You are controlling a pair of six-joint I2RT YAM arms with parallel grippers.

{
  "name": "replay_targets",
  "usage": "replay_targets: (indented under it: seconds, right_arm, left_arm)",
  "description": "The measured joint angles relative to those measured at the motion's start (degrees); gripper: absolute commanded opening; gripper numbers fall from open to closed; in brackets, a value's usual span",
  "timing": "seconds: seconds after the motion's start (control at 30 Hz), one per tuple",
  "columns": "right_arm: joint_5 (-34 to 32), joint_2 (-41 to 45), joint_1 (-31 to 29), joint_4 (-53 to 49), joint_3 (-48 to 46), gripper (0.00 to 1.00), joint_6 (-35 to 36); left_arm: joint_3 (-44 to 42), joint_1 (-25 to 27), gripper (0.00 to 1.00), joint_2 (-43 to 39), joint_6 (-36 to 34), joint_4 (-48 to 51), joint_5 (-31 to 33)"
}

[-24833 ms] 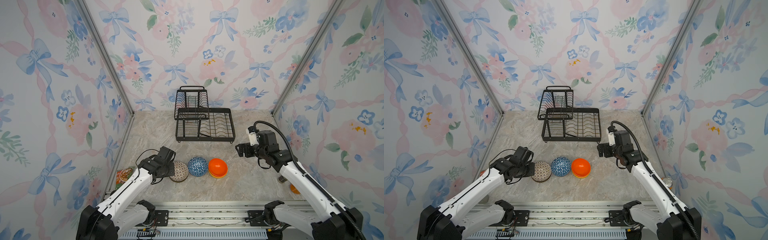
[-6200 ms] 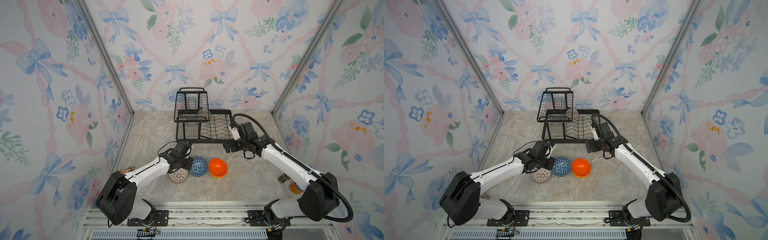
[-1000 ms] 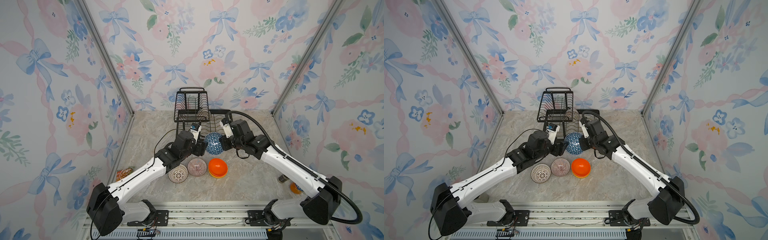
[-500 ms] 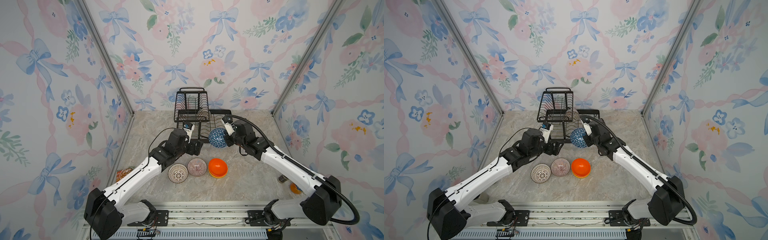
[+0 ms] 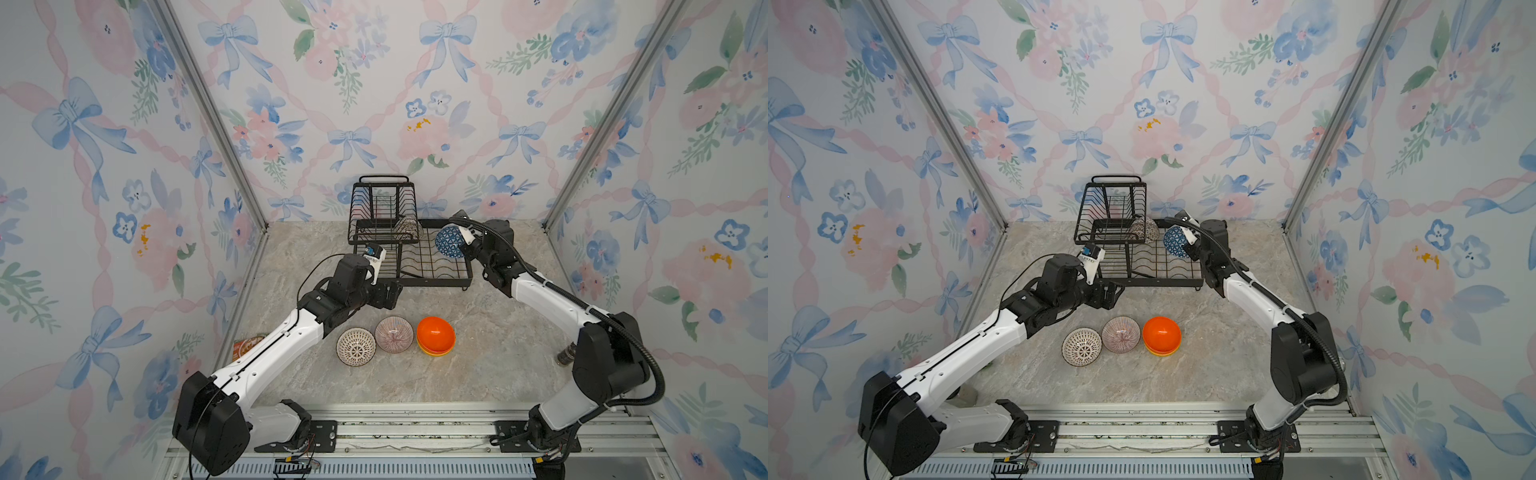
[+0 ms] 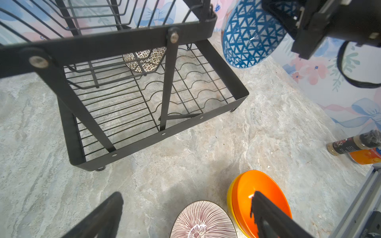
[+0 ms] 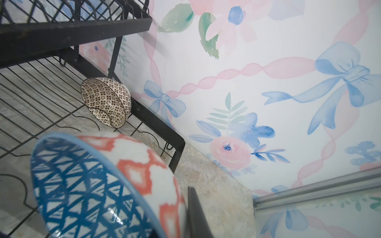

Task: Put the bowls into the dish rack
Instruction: 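Carry the blue bowl with the right gripper over the rack's lower tier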

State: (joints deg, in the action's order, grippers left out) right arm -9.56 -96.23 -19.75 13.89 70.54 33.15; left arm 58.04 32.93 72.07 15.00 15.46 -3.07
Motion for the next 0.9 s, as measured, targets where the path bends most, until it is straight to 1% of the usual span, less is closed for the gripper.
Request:
replay_targets:
  seconds: [0.23,0.6,0.77,0.9]
  right_arm:
    - [2.5,-10.1,2.3,8.1,5.1,0.00,6.6]
    - [3.6,-21.4,4.1,20.4,13.0,0.00,15.0]
    - [3.5,-27.0,4.4,26.1,15.0,0.00,18.2]
    - [3.6,-29.9,4.8,28.3,16.1,0.00,20.6]
  left_arm:
    - [1.1,-0.5,0.98,0.0,-0.4,0.5,-1.0]
    - [3.7,-1.3,0.98,1.8,-1.6,2.4,-1.5]
    - [4.6,-1.5,0.98,2.7,-1.9,3.7,-1.4]
    - [5.2,-1.7,0.98,3.1,-2.0,4.4,-1.5]
